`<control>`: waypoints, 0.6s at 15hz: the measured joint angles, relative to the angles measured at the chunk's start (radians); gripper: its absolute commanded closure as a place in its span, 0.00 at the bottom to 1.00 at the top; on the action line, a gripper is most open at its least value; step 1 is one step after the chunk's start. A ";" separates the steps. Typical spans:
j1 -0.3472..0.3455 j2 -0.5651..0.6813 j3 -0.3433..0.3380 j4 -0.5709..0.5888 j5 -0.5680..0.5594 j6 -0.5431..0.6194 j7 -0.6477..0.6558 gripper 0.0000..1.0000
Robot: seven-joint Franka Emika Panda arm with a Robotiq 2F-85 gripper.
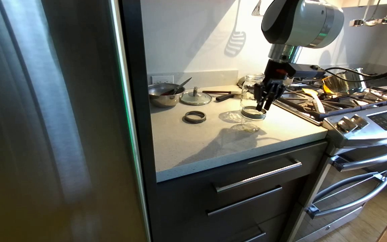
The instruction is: Remove the canning lids from the two jars and put them on the counter top one at a time
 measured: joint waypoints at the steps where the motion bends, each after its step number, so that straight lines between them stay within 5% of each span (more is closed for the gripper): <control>1: -0.001 0.000 0.000 0.000 0.000 0.000 0.000 0.63; 9: -0.004 0.000 0.000 0.000 0.000 0.000 0.000 0.73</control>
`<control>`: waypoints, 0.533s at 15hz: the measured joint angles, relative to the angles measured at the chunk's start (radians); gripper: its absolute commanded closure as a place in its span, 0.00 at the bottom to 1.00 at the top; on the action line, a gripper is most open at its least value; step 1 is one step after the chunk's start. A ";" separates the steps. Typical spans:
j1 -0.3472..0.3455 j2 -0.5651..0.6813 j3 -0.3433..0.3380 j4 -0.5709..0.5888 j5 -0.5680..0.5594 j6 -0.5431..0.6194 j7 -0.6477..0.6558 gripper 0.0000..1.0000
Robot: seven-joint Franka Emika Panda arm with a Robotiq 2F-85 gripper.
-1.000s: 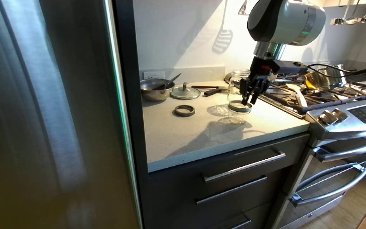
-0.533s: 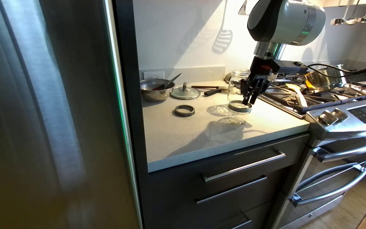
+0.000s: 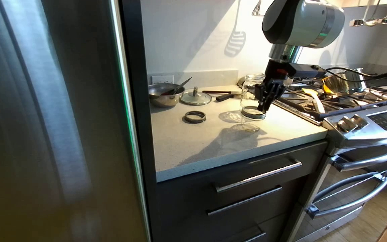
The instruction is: Remove the canning lids from the two jars and put them on the counter top one at a time
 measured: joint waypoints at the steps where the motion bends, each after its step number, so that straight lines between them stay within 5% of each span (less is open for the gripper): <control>1: 0.000 0.000 0.000 0.000 0.000 0.000 0.000 0.75; 8: -0.002 0.000 0.000 0.000 0.000 0.000 0.000 0.75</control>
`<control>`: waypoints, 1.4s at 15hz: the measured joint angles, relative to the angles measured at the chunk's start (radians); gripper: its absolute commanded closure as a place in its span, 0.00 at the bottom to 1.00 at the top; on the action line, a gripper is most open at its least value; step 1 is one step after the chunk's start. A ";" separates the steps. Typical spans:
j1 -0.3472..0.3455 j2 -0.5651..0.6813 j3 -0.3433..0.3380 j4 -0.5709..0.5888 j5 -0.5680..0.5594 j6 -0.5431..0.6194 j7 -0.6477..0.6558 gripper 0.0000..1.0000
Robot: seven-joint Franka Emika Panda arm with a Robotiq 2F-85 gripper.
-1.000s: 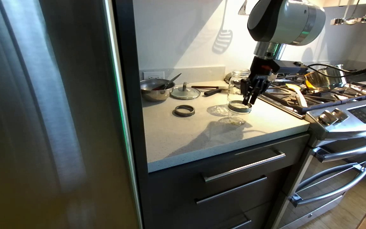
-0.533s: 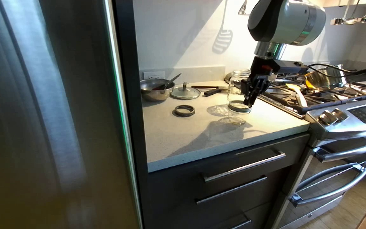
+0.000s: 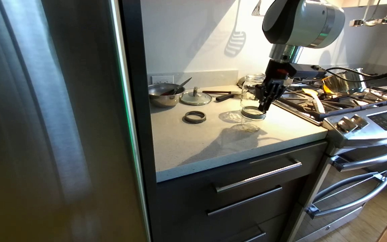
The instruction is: Remove the canning lids from the two jars and put them on the counter top one at a time
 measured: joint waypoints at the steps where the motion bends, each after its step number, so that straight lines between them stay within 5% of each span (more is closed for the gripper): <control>1: 0.000 0.000 0.000 0.000 0.000 0.000 0.000 0.76; 21: 0.000 -0.001 0.006 0.000 0.000 0.000 0.000 0.96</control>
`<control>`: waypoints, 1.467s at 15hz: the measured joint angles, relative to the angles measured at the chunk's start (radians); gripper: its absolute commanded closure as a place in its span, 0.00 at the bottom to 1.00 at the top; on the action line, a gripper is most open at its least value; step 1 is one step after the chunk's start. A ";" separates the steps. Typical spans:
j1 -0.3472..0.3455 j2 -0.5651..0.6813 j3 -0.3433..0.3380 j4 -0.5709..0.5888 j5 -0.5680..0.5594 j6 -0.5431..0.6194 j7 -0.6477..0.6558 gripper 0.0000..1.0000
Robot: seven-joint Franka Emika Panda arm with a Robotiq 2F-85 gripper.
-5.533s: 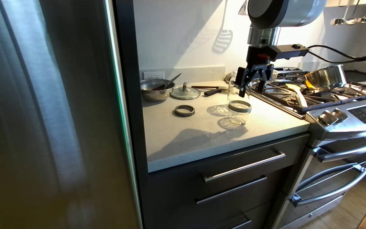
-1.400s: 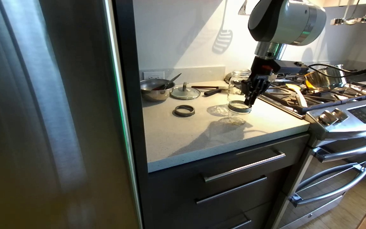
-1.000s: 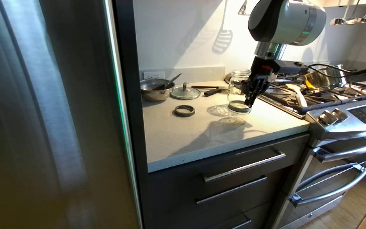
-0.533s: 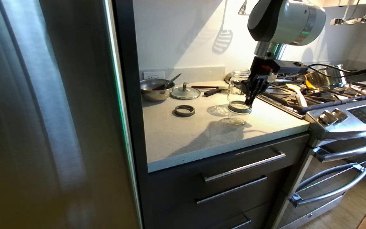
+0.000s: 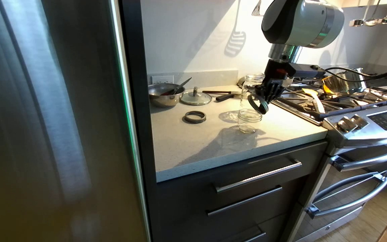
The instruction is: Remove the canning lids from the two jars and put them on the counter top one at a time
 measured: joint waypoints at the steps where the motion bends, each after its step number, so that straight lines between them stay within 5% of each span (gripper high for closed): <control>1: 0.000 0.000 0.001 0.000 0.000 0.000 0.000 0.96; 22: 0.006 -0.060 -0.017 -0.074 -0.038 -0.001 0.018 0.99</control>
